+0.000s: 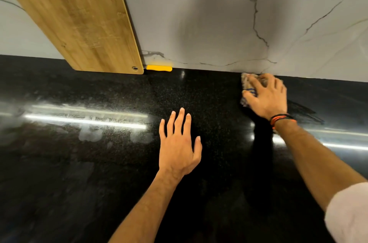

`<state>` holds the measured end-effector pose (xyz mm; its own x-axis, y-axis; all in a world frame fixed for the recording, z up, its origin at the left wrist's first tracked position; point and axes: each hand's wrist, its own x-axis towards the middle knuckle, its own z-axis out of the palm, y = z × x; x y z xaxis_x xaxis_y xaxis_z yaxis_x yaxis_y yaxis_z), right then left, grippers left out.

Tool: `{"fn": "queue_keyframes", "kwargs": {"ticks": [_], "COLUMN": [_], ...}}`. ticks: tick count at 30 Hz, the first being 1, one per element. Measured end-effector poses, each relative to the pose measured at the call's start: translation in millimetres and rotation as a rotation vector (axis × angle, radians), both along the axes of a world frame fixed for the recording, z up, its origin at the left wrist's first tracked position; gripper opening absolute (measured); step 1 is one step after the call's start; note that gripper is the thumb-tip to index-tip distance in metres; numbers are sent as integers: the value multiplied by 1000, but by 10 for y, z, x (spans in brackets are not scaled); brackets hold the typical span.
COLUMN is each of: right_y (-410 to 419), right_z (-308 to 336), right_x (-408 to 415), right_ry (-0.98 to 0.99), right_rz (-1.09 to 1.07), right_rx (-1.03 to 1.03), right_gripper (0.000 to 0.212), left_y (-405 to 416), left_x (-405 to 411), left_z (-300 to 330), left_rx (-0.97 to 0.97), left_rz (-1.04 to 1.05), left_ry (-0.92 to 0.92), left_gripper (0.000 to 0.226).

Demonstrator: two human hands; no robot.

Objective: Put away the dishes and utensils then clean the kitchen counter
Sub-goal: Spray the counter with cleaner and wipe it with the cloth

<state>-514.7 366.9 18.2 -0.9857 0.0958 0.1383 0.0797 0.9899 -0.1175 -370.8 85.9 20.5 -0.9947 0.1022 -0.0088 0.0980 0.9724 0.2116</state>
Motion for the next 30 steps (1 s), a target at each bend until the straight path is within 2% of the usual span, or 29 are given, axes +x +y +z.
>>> {"fn": "queue_keyframes", "kwargs": {"ticks": [4, 10, 13, 20, 24, 30], "right_y": [435, 382, 144, -675, -479, 235], "right_z": [9, -10, 13, 1, 5, 37], "right_x": [-22, -29, -6, -35, -49, -72], "right_ry": [8, -6, -16, -33, -47, -7], "right_rz": [-70, -76, -82, 98, 145, 39], "right_rx": [-12, 0, 4, 2, -2, 10], "right_gripper": [69, 67, 66, 67, 69, 66], "left_y": [-3, 7, 15, 13, 6, -6], "left_x": [2, -1, 5, -2, -2, 2], "left_z": [-4, 0, -1, -18, -39, -49], "left_rx": [-3, 6, 2, -15, -13, 0], "left_rz": [2, 4, 5, 8, 9, 11], "left_ry": [3, -1, 3, 12, 16, 30], "left_gripper": [71, 71, 72, 70, 70, 69]}}
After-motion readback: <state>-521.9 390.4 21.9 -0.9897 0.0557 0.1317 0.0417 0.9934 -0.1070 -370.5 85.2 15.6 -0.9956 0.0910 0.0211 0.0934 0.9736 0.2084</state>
